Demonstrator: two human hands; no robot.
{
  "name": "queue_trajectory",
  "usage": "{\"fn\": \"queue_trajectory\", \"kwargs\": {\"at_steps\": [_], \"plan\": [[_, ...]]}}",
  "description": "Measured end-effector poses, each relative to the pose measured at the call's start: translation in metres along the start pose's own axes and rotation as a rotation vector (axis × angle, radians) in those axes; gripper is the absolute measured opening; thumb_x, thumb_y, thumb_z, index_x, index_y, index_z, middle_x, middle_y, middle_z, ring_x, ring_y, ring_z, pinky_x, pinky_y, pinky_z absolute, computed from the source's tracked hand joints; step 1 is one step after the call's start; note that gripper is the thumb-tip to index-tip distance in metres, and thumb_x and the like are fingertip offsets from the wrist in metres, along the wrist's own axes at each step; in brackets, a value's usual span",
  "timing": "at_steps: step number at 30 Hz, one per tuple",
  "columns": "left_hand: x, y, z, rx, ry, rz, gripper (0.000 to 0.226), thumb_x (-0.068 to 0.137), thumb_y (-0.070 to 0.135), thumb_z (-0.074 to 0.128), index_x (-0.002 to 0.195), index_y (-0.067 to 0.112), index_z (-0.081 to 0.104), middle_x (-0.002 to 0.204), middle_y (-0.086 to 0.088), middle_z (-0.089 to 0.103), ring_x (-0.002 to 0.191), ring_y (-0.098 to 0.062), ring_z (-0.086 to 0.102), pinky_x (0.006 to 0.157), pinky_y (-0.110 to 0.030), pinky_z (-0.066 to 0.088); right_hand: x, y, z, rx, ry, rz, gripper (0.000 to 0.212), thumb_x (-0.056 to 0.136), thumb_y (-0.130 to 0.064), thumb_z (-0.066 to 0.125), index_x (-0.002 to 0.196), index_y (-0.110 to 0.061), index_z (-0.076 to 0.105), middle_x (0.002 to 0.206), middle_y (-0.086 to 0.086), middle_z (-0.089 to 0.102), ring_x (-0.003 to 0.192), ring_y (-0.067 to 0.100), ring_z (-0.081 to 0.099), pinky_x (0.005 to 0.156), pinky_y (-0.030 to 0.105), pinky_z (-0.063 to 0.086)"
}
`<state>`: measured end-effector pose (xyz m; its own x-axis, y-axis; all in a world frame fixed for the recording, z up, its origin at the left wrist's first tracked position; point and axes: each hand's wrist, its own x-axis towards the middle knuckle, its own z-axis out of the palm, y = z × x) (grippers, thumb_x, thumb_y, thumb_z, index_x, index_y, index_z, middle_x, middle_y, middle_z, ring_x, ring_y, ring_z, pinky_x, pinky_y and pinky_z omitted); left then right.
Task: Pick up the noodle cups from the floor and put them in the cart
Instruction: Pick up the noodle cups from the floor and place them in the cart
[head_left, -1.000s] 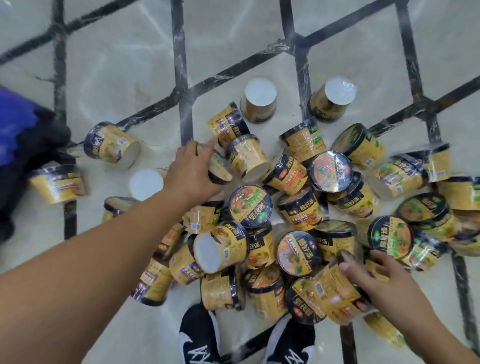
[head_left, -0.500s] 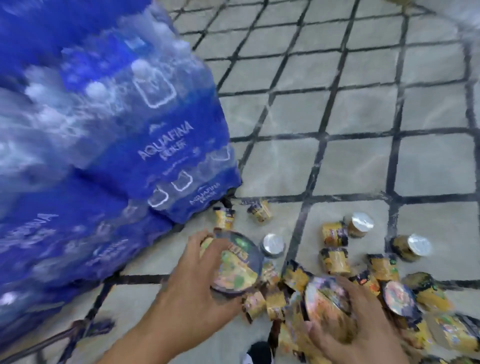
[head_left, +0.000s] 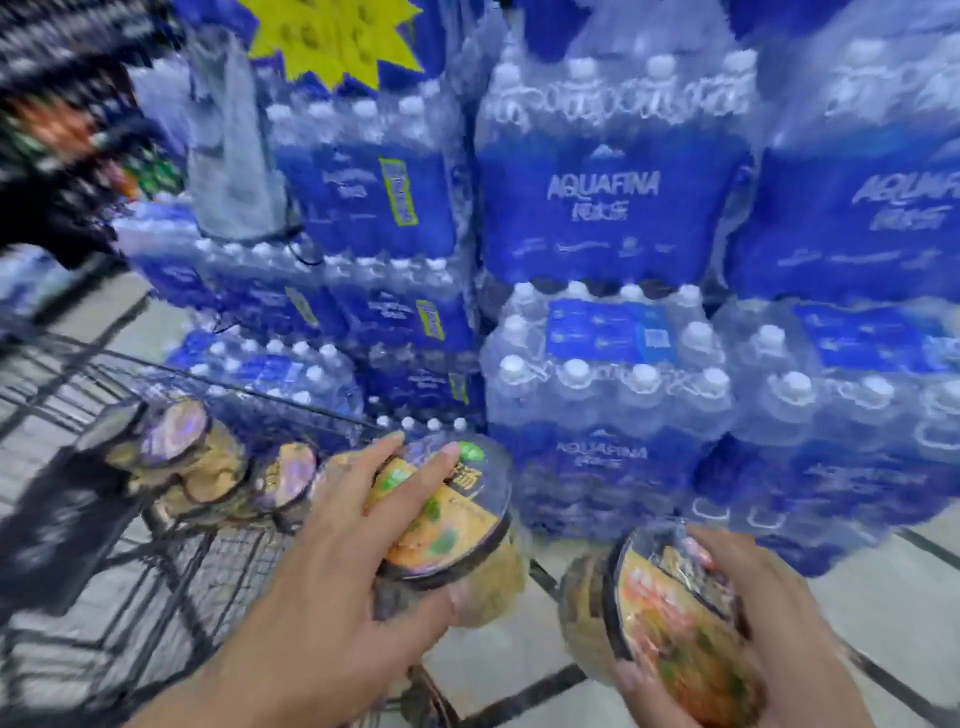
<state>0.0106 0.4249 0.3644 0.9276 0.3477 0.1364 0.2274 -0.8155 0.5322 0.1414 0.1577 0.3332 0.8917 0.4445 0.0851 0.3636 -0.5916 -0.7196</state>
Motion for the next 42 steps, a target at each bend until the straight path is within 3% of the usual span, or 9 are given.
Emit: {"fn": "queue_trajectory", "kwargs": {"at_steps": [3,6,9,13,19,24,29,34,42], "plan": [[-0.006,-0.069,-0.050,-0.010,0.037,-0.109,0.087,0.073,0.073,0.062,0.152,0.068,0.026,0.162,0.023,0.025,0.153,-0.011,0.027,0.120,-0.047,0.033,0.024,-0.069,0.053,0.042,0.014,-0.127,0.094,0.046,-0.069,0.077,0.133,-0.040,0.059,0.132,0.002,0.062,0.120,0.013,0.057,0.107,0.017,0.036],[-0.002,-0.144,-0.088,0.012,0.054,-0.200,0.091,0.065,0.066,0.065,0.150,0.064,0.033,0.157,0.021,0.030,0.146,-0.010,0.035,0.115,-0.047,0.039,0.048,-0.114,0.116,0.074,-0.053,-0.178,0.094,0.049,-0.072,0.078,0.136,-0.041,0.058,0.140,-0.002,0.057,0.129,0.012,0.056,0.107,0.021,0.039],[0.003,-0.217,-0.115,0.028,0.046,-0.255,0.091,0.060,0.066,0.064,0.147,0.061,0.035,0.155,0.024,0.028,0.141,-0.003,0.034,0.109,-0.032,0.036,0.067,-0.151,0.185,0.061,-0.128,-0.200,0.095,0.054,-0.075,0.076,0.140,-0.040,0.055,0.149,-0.005,0.050,0.141,0.009,0.047,0.111,0.020,0.034],[0.011,-0.300,-0.127,0.040,0.012,-0.302,0.086,0.074,0.062,0.082,0.147,0.052,0.037,0.153,0.029,0.018,0.136,-0.005,0.034,0.102,-0.031,0.035,0.090,-0.192,0.264,-0.016,-0.211,-0.225,0.090,0.060,-0.076,0.070,0.142,-0.047,0.045,0.156,-0.014,0.036,0.147,0.010,0.037,0.109,0.033,0.036],[0.029,-0.377,-0.102,0.249,-0.144,-0.223,0.087,0.086,0.080,0.055,0.158,0.039,0.028,0.166,-0.006,0.015,0.153,-0.029,0.022,0.122,-0.046,0.026,0.125,-0.212,0.347,-0.210,-0.321,-0.262,0.081,0.071,-0.068,0.068,0.142,-0.041,0.040,0.161,-0.001,0.028,0.151,0.021,0.023,0.119,0.041,0.035],[0.050,-0.398,-0.069,0.396,-0.201,-0.150,0.088,0.092,0.080,0.042,0.164,0.040,0.012,0.168,-0.019,0.017,0.157,-0.038,0.014,0.127,-0.050,0.000,0.144,-0.201,0.388,-0.300,-0.391,-0.170,0.078,0.072,-0.066,0.061,0.143,-0.037,0.044,0.164,0.004,0.026,0.153,0.024,0.019,0.121,0.044,0.035],[0.047,-0.415,-0.048,0.494,-0.225,-0.144,0.091,0.093,0.084,0.026,0.163,0.044,-0.016,0.174,-0.015,-0.005,0.161,-0.032,0.004,0.124,-0.055,-0.014,0.141,-0.190,0.395,-0.299,-0.397,-0.177,0.079,0.081,-0.068,0.068,0.148,-0.036,0.040,0.170,-0.001,0.012,0.158,0.019,0.007,0.121,0.042,0.031],[0.040,-0.407,-0.051,0.460,-0.244,-0.183,0.107,0.088,0.075,0.051,0.158,0.049,-0.026,0.174,-0.010,-0.016,0.161,-0.027,-0.012,0.126,-0.054,-0.013,0.137,-0.185,0.388,-0.324,-0.424,-0.188,0.094,0.078,-0.080,0.066,0.157,-0.041,0.030,0.175,-0.003,-0.003,0.161,0.020,-0.006,0.129,0.047,0.019],[0.049,-0.281,-0.057,0.041,-0.064,-0.083,0.077,0.089,0.065,0.043,0.161,0.040,0.029,0.171,0.010,0.017,0.158,-0.020,0.019,0.122,-0.056,0.025,0.069,-0.135,0.279,-0.151,-0.232,-0.125,0.079,0.092,-0.077,0.050,0.160,-0.048,0.023,0.172,-0.020,-0.007,0.160,0.011,0.001,0.127,0.043,0.022]]}}
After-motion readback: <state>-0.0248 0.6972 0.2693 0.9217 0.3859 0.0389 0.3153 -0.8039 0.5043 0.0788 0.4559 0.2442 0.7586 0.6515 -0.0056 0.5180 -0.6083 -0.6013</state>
